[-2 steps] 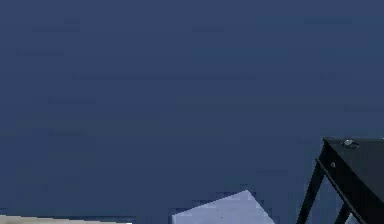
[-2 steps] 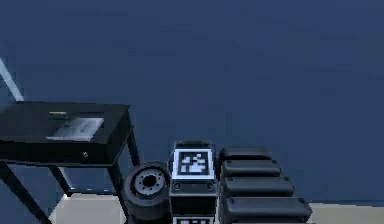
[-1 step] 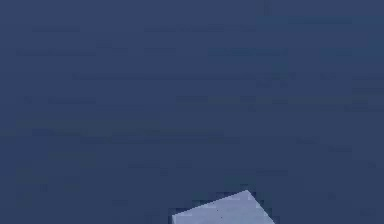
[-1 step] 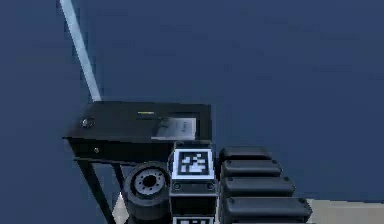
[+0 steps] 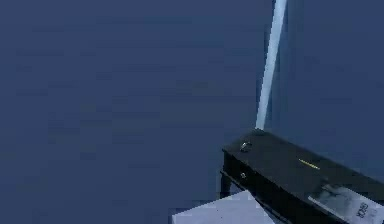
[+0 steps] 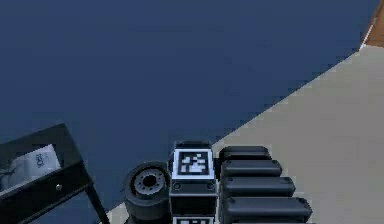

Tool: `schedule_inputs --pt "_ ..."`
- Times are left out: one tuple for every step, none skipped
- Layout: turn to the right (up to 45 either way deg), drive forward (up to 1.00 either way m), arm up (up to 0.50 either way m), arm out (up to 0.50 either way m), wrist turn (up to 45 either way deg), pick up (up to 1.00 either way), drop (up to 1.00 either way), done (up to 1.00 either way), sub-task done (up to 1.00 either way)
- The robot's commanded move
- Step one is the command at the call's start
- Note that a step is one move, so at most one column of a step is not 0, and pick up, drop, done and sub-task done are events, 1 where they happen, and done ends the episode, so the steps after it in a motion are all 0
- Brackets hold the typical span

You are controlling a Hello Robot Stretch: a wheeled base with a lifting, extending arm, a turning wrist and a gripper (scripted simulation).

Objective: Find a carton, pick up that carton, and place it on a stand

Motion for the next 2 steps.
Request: schedule_inputs --pt "45.0 0.0 0.0 0.0 0.0 0.0 0.0 0.0 0.0" --pt "45.0 0.0 0.0 0.0 0.0 0.0 0.0 0.0 0.0"
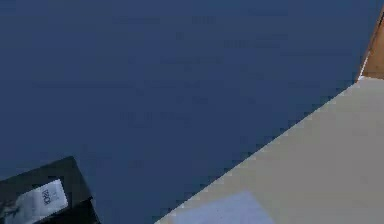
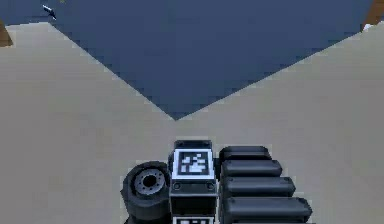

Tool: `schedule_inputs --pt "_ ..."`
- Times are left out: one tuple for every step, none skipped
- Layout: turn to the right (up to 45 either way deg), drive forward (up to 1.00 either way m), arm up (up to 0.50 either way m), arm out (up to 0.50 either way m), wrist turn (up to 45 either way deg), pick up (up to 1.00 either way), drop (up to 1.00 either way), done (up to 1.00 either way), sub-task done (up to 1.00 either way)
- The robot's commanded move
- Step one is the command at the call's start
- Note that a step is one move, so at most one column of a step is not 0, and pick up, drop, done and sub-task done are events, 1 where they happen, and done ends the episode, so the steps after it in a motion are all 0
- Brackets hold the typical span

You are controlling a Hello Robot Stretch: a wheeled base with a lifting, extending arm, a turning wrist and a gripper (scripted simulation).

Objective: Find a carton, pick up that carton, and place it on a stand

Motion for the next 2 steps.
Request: schedule_inputs --pt "36.0 0.0 0.0 0.0 0.0 0.0 0.0 0.0 0.0" --pt "-45.0 0.0 0.0 0.0 0.0 0.0 0.0 0.0 0.0"
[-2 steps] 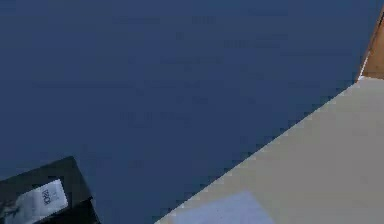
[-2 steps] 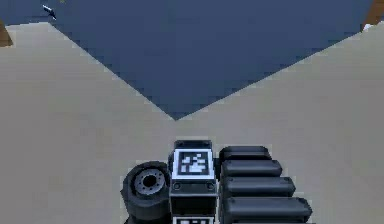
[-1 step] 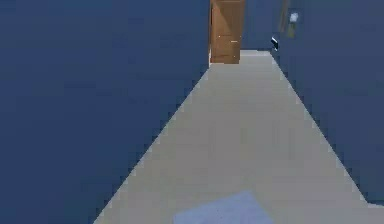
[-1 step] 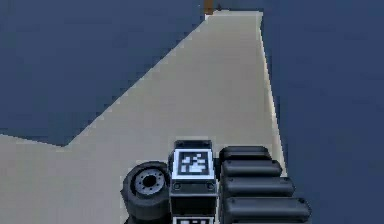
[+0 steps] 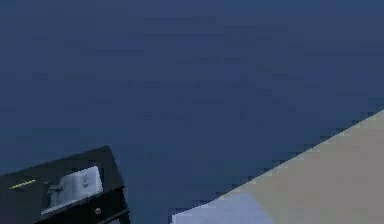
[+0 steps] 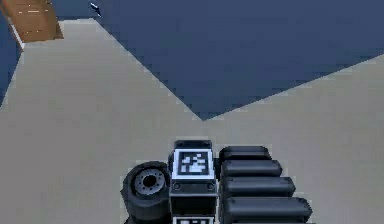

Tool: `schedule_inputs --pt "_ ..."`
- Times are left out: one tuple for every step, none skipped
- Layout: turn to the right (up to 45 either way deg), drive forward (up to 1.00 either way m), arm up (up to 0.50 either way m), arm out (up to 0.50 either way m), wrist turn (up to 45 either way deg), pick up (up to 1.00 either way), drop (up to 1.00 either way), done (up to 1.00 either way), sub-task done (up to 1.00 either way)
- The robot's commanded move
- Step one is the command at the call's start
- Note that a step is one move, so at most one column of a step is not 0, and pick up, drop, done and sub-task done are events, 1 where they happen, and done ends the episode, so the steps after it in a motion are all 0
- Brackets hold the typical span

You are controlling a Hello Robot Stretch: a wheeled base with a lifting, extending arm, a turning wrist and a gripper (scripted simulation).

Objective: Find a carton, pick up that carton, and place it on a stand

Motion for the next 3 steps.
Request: schedule_inputs --pt "-45.0 0.0 0.0 0.0 0.0 0.0 0.0 0.0 0.0" --pt "-45.0 0.0 0.0 0.0 0.0 0.0 0.0 0.0 0.0" --pt "-27.0 0.0 0.0 0.0 0.0 0.0 0.0 0.0 0.0"
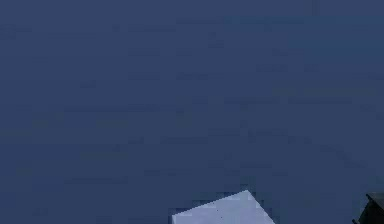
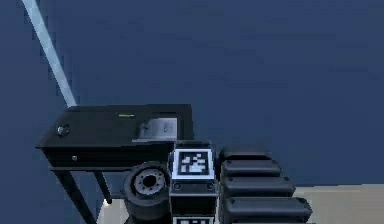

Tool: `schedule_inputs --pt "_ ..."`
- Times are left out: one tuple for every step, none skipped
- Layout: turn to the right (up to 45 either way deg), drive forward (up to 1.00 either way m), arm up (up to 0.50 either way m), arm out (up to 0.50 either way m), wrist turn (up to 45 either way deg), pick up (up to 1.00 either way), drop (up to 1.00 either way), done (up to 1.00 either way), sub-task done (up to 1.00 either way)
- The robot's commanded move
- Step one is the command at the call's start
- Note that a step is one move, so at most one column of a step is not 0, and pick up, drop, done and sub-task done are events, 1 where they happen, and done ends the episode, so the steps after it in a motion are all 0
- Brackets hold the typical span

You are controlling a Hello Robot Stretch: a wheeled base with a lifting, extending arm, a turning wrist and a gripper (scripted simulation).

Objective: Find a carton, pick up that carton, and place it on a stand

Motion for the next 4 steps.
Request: schedule_inputs --pt "0.0 0.0 0.0 0.48 0.0 0.0 0.0 0.0 0.0" --pt "0.0 0.0 0.0 0.0 39.0 0.0 0.0 0.0 0.0" --pt "0.0 0.0 -0.22 0.0 0.0 0.0 0.0 0.0 0.0" --pt "0.0 0.0 0.0 0.0 0.0 0.0 1.0 0.0 0.0"
